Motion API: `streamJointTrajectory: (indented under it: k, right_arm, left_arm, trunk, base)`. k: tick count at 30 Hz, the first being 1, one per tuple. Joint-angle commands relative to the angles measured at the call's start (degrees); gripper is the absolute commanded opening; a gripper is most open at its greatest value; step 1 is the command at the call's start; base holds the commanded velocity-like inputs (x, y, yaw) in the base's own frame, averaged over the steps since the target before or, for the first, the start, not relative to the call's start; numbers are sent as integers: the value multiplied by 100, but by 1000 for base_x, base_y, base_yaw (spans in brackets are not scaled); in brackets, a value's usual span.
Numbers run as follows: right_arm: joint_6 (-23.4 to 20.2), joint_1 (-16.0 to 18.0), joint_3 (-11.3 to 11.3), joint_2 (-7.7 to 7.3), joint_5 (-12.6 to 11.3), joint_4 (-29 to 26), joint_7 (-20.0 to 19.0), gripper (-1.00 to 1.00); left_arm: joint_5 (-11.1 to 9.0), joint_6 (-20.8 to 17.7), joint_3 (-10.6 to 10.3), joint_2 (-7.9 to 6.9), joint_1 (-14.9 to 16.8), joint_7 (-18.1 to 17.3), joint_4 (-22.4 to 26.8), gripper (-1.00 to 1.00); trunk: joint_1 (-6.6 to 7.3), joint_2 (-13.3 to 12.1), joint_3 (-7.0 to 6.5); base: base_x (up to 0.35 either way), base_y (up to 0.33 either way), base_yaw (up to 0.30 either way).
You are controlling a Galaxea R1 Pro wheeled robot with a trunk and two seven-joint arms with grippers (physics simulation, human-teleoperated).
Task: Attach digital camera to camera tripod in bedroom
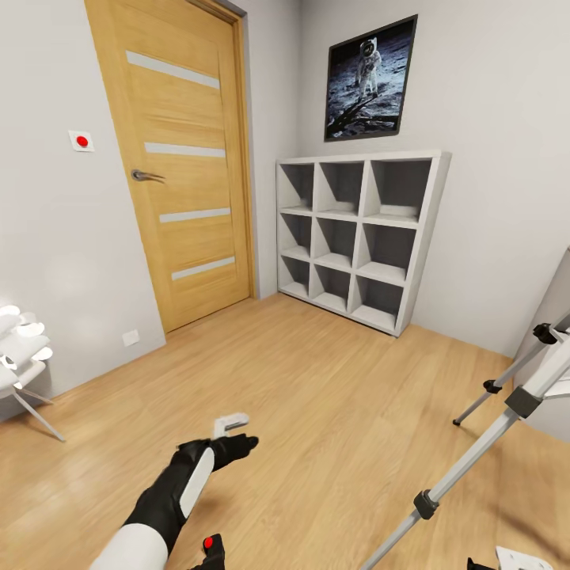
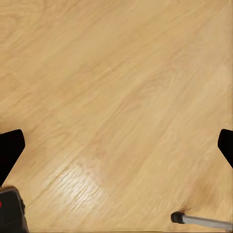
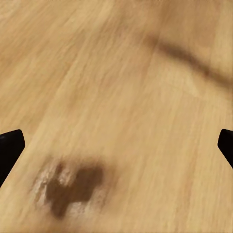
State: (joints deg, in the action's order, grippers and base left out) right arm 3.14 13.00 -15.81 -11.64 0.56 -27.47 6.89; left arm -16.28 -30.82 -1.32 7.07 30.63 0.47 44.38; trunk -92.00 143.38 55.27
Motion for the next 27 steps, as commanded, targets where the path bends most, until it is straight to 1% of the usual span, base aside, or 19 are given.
streamJointTrajectory:
  k: [1,5,14,23,27]
  right_arm:
    - [20,2,-8,5,5,4,5,100]
    - [19,1,-4,11,11,4,3,100]
    - [17,1,-1,6,14,4,-1,100]
    - [18,0,-1,6,14,4,-1,100]
    - [15,0,-2,4,14,4,-3,100]
  left_arm:
    - [-15,-21,-83,11,22,10,-48,100]
    - [-15,-12,-152,21,43,16,-107,100]
    - [-68,3,-151,15,56,14,-157,100]
    - [-69,2,-157,36,57,20,-146,100]
    - [-69,0,-158,37,57,22,-142,100]
  trunk:
    - [1,2,5]
    - [1,2,5]
    - [1,2,5]
    - [1,2,5]
    - [-9,8,94]
  base:
    - [0,0,0]
    - [0,0,0]
    - [0,0,0]
    - [0,0,0]
    - [0,0,0]
